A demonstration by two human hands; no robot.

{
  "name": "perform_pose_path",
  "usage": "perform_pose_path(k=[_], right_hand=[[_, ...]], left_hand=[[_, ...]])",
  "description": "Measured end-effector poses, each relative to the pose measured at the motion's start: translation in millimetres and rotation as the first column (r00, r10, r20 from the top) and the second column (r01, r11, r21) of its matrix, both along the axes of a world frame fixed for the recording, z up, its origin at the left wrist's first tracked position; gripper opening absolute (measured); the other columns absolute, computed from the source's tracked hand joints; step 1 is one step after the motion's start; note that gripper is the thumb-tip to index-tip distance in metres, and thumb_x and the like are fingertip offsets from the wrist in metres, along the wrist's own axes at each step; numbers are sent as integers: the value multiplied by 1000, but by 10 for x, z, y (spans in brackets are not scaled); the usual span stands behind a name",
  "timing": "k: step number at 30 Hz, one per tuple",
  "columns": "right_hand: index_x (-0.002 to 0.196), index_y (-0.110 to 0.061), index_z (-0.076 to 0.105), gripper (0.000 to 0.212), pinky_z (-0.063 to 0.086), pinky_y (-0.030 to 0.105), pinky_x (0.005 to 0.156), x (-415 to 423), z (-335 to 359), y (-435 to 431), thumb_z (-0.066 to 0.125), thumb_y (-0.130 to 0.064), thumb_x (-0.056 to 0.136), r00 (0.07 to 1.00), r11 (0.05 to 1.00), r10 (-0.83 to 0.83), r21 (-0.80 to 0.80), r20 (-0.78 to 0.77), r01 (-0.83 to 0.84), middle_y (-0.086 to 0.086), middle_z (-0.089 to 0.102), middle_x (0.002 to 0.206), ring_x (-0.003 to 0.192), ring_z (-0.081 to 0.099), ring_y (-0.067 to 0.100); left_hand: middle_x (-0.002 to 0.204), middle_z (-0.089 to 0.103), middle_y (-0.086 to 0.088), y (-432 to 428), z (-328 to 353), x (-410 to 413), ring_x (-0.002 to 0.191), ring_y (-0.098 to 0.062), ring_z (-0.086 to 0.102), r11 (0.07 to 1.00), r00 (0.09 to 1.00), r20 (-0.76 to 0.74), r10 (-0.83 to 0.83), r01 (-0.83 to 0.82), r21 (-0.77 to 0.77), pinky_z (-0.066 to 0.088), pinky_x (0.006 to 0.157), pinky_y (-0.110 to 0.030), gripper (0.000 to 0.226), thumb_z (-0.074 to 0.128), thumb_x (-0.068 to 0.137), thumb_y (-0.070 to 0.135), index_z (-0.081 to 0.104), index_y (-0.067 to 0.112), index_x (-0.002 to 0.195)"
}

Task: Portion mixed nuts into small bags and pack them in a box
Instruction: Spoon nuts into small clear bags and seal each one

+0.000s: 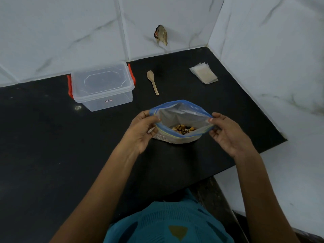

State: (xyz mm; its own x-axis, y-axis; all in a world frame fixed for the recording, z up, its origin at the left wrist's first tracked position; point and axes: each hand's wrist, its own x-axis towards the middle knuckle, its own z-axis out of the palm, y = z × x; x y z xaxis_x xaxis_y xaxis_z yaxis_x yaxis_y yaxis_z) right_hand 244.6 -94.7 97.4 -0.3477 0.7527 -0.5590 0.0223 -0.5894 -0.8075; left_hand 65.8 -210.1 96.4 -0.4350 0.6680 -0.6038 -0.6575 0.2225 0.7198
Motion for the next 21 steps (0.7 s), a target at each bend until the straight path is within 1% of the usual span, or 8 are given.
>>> perform_pose_path(k=[2,4,7,9,11,14,17,21], right_hand=[[108,-14,51,30,51,29,82,-15,-12,-41,60,-2,82,997,999,-3,45,77,-1,5,58,104,97,59,17],[102,-12,55,24,50,29,85,-5,-14,-78,64,-10,81,980,996,31,75,195,-46,7,60,104,97,59,16],[87,-11,59,12,52,22,70,10,-12,-135,64,-22,83,950,990,129,17,284,-139,5,60,85,77,58,11],[83,-9,60,12,54,19,58,0,-18,-167,62,-21,85,963,987,157,-59,219,-148,4,62,77,70,60,10],[86,-8,61,10,55,19,56,-2,-19,-176,61,-17,84,983,987,125,-114,131,-110,5,65,81,73,63,11],[90,-6,61,7,58,22,60,29,8,-139,60,-10,84,997,987,52,-156,57,-43,8,67,84,76,66,13],[91,-4,60,9,57,22,58,61,27,-89,54,0,86,999,977,-12,-214,-32,5,7,70,72,66,69,12],[95,-4,59,16,58,26,61,63,4,-50,51,5,84,982,955,-114,-287,-149,67,9,68,82,70,69,14]], left_hand=[[90,62,-3,-11,-2,21,85,-13,59,1000,1000,17,-2,1,26,49,72,-24,25,48,84,-8,57,14,94],[92,62,-5,-33,-33,34,86,-14,60,1000,999,34,4,-5,25,50,73,-25,26,48,85,-8,55,10,103],[96,58,-7,-76,-102,42,85,-14,56,992,996,-15,-87,86,-92,49,73,-24,18,55,87,4,54,8,105],[94,58,-6,-103,-121,67,82,-13,56,973,984,-30,-177,170,-156,49,73,-24,9,56,89,13,56,11,97],[90,61,-7,-120,-123,83,82,-15,60,974,983,12,-184,184,-135,52,74,-25,8,54,90,13,58,10,96],[90,63,-10,-127,-121,42,82,-17,64,993,994,55,-90,94,-71,57,68,-25,9,51,91,7,59,6,94],[90,64,-13,-118,-116,-15,79,-19,64,1000,989,145,-13,15,-13,58,63,-28,9,50,91,4,59,4,92],[88,64,-13,-81,-102,-5,73,-19,66,993,947,314,63,-92,79,58,64,-30,14,46,93,2,58,5,89]])
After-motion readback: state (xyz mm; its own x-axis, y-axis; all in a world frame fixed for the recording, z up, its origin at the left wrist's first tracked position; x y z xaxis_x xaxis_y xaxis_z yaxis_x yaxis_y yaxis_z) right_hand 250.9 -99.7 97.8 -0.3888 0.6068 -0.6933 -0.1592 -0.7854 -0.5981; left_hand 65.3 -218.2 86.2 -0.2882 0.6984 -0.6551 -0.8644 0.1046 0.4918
